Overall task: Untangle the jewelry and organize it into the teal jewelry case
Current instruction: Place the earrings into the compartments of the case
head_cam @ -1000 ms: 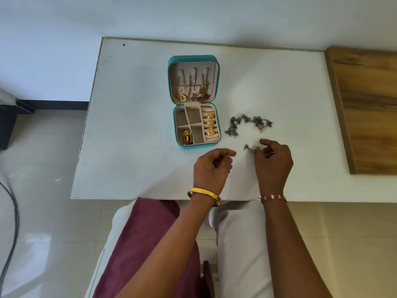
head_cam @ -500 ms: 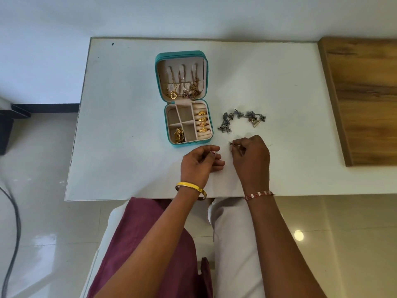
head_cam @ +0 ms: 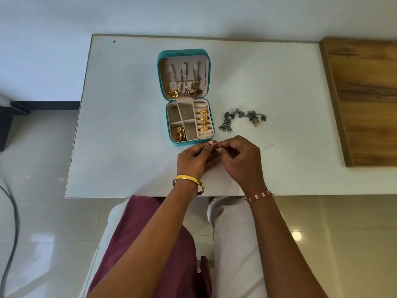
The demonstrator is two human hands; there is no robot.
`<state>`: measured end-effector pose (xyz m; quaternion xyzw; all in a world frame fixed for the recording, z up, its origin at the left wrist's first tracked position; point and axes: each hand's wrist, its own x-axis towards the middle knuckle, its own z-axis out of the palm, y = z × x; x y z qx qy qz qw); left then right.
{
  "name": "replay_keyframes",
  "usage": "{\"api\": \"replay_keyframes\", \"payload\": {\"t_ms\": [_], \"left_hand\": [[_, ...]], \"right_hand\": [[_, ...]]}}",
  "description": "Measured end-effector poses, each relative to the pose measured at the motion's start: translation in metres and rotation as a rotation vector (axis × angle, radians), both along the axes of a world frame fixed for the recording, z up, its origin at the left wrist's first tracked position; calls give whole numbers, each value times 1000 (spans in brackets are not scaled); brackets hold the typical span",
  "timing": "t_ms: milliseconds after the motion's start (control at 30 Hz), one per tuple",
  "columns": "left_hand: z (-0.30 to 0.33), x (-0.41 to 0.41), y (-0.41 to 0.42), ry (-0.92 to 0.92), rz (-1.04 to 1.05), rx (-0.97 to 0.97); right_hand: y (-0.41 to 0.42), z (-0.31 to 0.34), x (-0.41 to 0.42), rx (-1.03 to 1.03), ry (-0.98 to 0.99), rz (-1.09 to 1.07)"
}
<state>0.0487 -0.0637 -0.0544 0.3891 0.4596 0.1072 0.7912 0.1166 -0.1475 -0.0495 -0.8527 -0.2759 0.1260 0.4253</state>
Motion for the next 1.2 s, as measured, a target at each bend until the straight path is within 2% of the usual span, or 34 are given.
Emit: {"api": "replay_keyframes", "payload": {"t_ms": [167,300,367,433,500,567,867,1200], "left_hand": [[-2,-2,3,-5,-47,19],[-4,-2,3,-9,-79,25],[-3,-1,3,-22,-57,-30],[-3,-1,4,-40,-48,-74],[-4,-2,4,-56,-51,-94],[-5,-3,6,-71,-44,-116],[-6,-4,9,-91,-82,-120],[-6,-6,7,-112,-102,-102]], "right_hand": [[0,-1,2,-27,-21,13],[0,2,2,12,86,6],[0,4,8,87,148,-113],[-2,2,19,134,81,-312],[-4,-4,32,54,-40,-452],[-5,-10,42,-48,-82,-499],[-3,-21,53,-177,-161,-444],[-7,-21,39,-147,-170,-413]]}}
